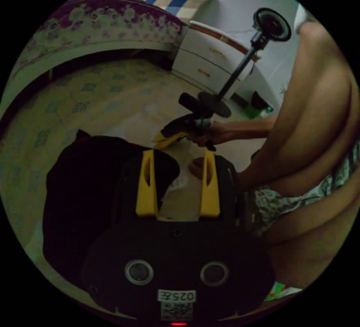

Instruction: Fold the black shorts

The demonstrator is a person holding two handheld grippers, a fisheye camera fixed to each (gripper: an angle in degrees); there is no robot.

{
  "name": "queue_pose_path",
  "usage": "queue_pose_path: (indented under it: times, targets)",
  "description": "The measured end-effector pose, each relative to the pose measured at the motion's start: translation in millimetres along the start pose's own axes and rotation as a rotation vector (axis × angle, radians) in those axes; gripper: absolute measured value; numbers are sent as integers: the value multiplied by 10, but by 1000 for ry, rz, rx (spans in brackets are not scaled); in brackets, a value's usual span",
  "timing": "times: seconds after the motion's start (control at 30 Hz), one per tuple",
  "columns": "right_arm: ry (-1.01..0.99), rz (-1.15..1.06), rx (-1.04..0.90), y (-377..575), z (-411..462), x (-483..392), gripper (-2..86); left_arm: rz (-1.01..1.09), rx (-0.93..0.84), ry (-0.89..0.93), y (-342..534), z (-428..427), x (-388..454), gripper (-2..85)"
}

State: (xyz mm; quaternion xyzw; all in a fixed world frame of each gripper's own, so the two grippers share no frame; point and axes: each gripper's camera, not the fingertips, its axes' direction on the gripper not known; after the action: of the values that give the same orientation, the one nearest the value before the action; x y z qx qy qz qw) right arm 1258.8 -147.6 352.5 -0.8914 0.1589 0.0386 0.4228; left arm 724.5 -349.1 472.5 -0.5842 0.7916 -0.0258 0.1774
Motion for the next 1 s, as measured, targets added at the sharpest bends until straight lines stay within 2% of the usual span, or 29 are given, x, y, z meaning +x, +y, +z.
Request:
queue_pose_path:
  times: [0.17,0.27,0.37,0.43,0.57,0.7,0.8,0.87,1.0]
  targets:
    - [168,-132,-136,-279,203,-134,71,-15,-101,-114,-10,375,-98,122]
    - [207,-175,-220,-372,163,-222,52,-99,-70,-117,84,485,-268,104]
    - [113,-215,-154,-482,-262,-505,50,-201,-26,-47,117,430,-436,111]
    - [66,-227,-118,-586,-556,-701,49,-202,2,-80,92,311,-423,123]
    - [-108,-145,-169,-848,-740,-817,50,-220,47,-201,-50,70,-358,156]
    - [-183,-174,-282,-854,-256,-998,50,-210,198,-184,-362,-157,-342,194]
    - [-254,-247,-403,-740,319,-1258,49,-269,202,-247,-537,-204,-455,203]
    - [-223,-319,-483,-637,714,-1448,49,-348,162,-285,-526,-251,-568,195]
    - [-141,-510,-681,-261,1683,-1849,59,-554,260,-244,-133,-690,-843,123]
